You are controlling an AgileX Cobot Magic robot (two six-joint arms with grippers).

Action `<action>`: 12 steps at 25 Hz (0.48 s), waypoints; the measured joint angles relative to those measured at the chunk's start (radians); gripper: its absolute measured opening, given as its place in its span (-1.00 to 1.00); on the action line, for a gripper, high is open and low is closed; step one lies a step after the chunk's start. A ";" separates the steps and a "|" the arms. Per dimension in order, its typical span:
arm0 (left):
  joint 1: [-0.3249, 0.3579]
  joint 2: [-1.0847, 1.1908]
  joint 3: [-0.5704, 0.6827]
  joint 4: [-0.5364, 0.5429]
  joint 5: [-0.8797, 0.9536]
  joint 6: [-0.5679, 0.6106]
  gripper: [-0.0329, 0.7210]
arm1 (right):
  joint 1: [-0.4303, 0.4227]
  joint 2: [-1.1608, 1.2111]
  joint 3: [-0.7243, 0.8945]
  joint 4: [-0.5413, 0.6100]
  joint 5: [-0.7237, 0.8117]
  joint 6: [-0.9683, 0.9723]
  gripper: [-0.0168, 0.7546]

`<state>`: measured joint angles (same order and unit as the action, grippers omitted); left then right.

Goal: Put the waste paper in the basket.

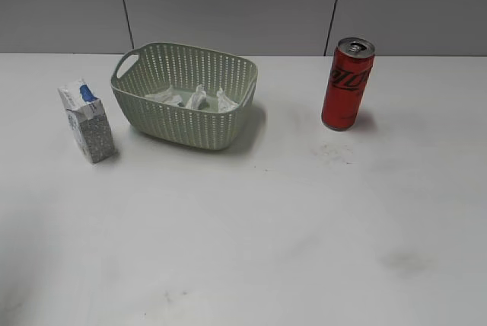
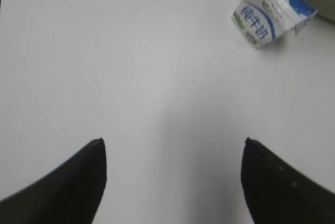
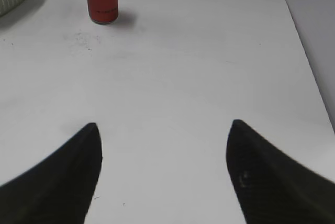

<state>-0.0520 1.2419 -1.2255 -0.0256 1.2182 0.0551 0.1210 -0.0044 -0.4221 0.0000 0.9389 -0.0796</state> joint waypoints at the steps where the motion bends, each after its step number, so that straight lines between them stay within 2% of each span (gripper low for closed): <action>1: 0.000 -0.029 0.041 0.002 -0.002 0.000 0.65 | 0.000 0.000 0.000 0.000 0.000 0.000 0.50; 12: 0.000 -0.400 0.404 0.009 -0.060 0.000 0.65 | 0.000 0.000 0.000 0.000 0.000 0.000 0.50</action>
<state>-0.0520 0.8423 -0.8213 -0.0166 1.1586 0.0551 0.1210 -0.0044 -0.4221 0.0000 0.9389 -0.0796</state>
